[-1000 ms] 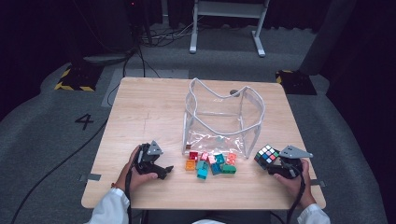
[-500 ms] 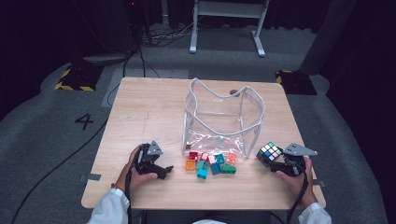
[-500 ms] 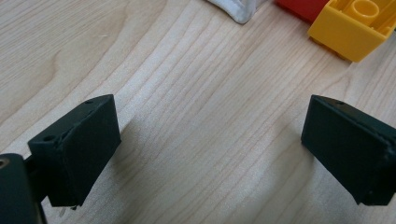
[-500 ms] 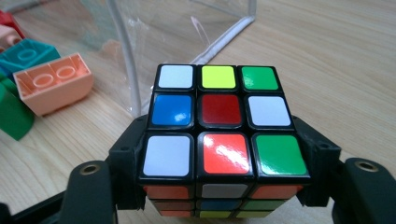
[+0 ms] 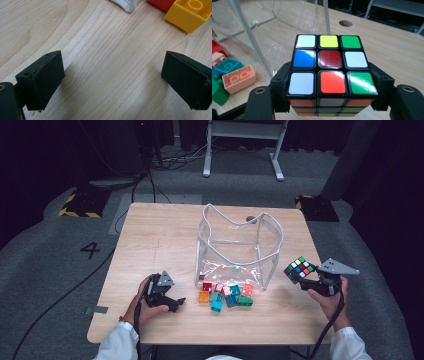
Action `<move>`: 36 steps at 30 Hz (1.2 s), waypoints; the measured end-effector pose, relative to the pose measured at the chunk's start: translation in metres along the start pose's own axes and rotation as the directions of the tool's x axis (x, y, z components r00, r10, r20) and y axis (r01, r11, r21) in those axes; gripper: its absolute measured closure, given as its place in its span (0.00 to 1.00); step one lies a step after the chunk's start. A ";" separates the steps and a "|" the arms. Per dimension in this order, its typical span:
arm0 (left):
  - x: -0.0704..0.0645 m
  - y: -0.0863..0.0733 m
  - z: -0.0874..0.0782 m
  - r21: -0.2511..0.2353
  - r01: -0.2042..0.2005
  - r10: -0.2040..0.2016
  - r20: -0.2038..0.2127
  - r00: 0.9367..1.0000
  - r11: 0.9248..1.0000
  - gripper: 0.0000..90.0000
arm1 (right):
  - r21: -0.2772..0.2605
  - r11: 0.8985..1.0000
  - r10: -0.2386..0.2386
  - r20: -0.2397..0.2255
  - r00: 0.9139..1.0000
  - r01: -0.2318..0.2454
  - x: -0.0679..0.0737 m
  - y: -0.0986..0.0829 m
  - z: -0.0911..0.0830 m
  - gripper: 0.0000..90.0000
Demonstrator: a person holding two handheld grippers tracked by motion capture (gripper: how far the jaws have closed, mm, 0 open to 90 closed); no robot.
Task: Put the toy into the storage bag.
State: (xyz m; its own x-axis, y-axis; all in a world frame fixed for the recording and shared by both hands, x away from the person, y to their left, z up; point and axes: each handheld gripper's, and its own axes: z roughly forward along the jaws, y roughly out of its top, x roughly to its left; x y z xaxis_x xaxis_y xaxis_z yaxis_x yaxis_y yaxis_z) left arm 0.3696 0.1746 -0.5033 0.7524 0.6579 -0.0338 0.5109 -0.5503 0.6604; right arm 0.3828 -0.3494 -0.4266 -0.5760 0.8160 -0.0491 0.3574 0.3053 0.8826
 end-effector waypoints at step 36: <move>0.000 0.001 0.000 -0.001 -0.004 0.004 -0.001 1.000 1.000 0.05 | -0.171 0.975 -0.174 -0.179 0.968 0.143 -0.001 0.173 0.020 0.38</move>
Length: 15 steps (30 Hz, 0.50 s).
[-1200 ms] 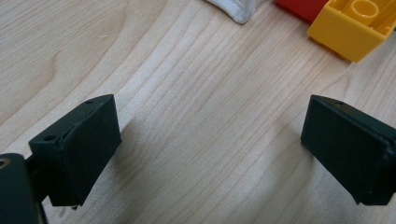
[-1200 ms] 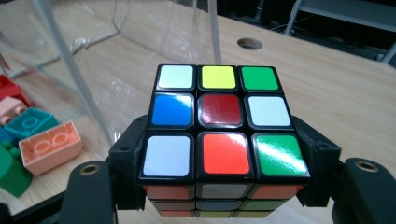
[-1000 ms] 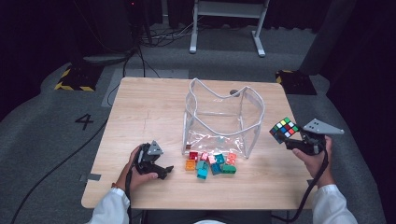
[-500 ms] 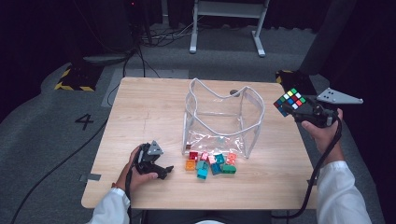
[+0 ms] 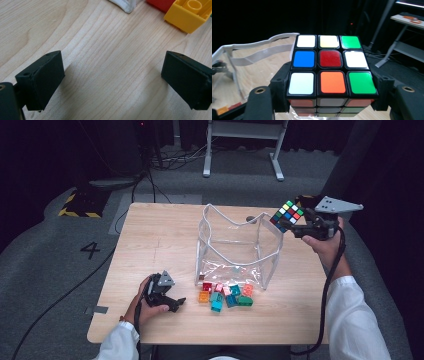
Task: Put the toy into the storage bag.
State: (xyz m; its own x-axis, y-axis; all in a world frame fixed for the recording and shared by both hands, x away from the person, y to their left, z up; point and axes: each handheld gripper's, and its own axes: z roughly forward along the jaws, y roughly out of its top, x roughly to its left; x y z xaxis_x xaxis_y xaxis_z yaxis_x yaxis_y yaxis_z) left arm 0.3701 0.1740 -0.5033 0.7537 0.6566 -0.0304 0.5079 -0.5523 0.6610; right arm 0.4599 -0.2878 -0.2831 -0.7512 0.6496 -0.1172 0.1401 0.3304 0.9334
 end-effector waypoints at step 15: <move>0.000 0.000 0.000 0.000 -0.001 0.001 -0.001 1.000 1.000 0.05 | 0.112 0.984 -0.105 -0.250 0.963 0.136 0.031 0.015 0.063 0.38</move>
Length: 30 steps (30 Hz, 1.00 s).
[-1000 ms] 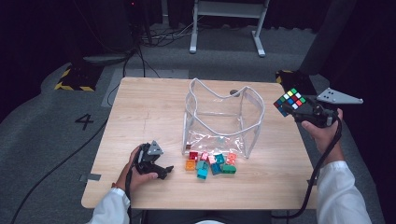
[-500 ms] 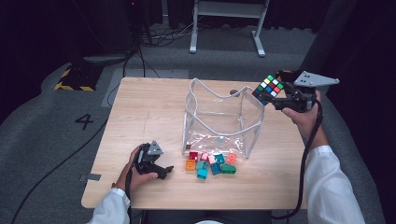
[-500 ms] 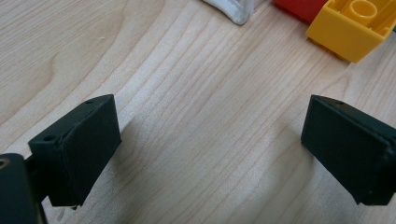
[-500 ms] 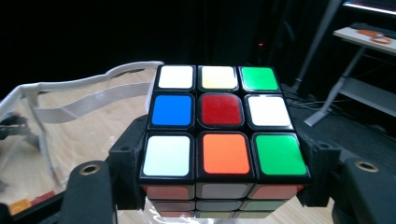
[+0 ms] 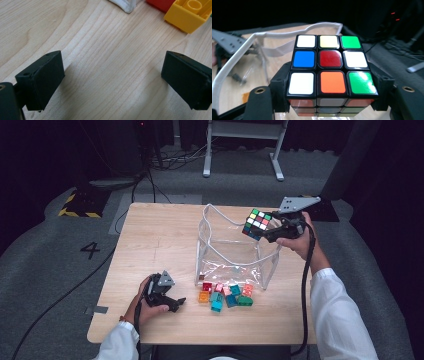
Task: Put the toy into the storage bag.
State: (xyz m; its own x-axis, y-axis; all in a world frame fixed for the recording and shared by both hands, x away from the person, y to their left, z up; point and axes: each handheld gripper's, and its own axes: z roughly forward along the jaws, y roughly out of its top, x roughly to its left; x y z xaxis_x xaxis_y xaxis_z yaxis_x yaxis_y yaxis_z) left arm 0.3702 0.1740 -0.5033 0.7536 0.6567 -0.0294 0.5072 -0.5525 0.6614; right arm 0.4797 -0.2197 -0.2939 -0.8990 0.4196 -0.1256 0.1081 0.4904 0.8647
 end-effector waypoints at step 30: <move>0.000 0.000 0.000 0.000 0.000 0.000 -0.001 1.000 1.000 0.05 | 0.668 0.740 -0.045 -0.064 0.997 0.076 -0.008 -0.011 0.057 0.37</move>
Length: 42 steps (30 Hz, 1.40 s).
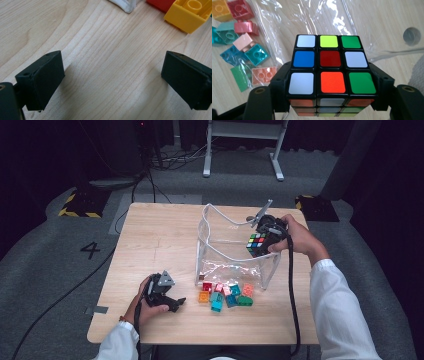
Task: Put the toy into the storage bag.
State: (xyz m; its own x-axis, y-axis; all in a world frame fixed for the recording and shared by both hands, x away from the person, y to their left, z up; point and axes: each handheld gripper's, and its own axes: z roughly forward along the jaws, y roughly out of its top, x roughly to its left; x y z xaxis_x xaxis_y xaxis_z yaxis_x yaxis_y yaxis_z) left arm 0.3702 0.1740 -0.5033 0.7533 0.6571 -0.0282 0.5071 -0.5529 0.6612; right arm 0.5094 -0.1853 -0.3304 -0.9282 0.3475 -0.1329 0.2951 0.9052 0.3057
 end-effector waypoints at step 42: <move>-0.001 0.000 0.000 -0.002 0.009 -0.009 -0.001 1.000 1.000 0.05 | -0.654 0.751 0.235 0.142 0.962 -0.087 0.069 -0.109 -0.083 0.30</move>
State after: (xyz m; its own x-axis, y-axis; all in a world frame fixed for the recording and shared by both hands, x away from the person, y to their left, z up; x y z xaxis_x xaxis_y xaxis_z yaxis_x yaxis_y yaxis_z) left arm 0.3696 0.1734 -0.5037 0.7484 0.6624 -0.0337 0.5128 -0.5457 0.6628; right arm 0.3947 -0.2804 -0.2944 -0.7911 0.5816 -0.1895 0.1544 0.4895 0.8582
